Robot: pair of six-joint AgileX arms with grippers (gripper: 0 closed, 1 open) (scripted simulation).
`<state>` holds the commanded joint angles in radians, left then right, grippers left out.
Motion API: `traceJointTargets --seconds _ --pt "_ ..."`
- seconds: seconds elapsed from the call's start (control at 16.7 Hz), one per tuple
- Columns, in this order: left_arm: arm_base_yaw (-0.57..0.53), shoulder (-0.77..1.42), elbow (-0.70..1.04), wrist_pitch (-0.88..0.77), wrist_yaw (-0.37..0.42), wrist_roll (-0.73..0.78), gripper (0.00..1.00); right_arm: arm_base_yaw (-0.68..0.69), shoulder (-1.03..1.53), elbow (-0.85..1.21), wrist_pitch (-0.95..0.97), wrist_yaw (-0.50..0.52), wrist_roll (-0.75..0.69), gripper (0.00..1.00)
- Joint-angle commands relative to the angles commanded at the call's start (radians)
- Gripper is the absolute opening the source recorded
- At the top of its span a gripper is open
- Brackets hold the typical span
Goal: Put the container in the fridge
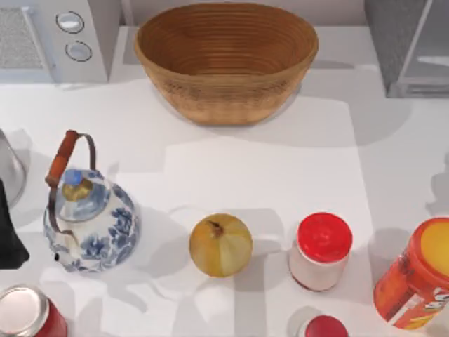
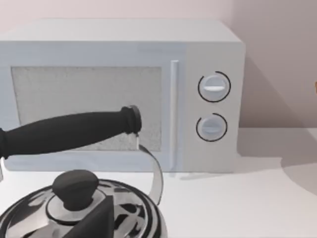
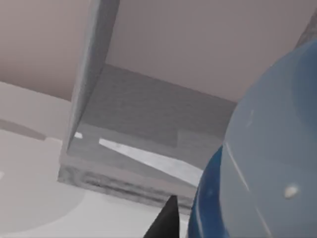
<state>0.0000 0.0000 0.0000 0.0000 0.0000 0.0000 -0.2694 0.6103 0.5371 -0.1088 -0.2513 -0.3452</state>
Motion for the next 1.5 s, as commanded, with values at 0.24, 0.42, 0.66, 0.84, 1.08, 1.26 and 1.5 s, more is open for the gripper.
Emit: traceJointTargets --seconds 0.24,0.42,0.66,0.84,1.08,1.26,1.5 --pt "0.000 0.000 0.000 0.000 0.000 0.000 1.00 0.131 -0.265 -0.229 0.051 0.112 0.177 0.01" --pt "0.000 0.000 0.000 0.000 0.000 0.000 1.00 0.208 -0.430 -0.384 0.077 0.177 0.263 0.01" --pt "0.000 0.000 0.000 0.000 0.000 0.000 1.00 0.263 -0.579 -0.512 0.103 0.238 0.331 0.01" --pt "0.000 0.000 0.000 0.000 0.000 0.000 1.00 0.269 -0.610 -0.537 0.109 0.251 0.345 0.01" --pt "0.000 0.000 0.000 0.000 0.000 0.000 1.00 0.267 -0.605 -0.537 0.108 0.249 0.346 0.01" --pt "0.000 0.000 0.000 0.000 0.000 0.000 1.00 0.260 -0.579 -0.515 0.133 0.244 0.346 0.01" --pt "0.000 0.000 0.000 0.000 0.000 0.000 1.00 0.223 -0.399 -0.393 0.269 0.214 0.348 0.01"
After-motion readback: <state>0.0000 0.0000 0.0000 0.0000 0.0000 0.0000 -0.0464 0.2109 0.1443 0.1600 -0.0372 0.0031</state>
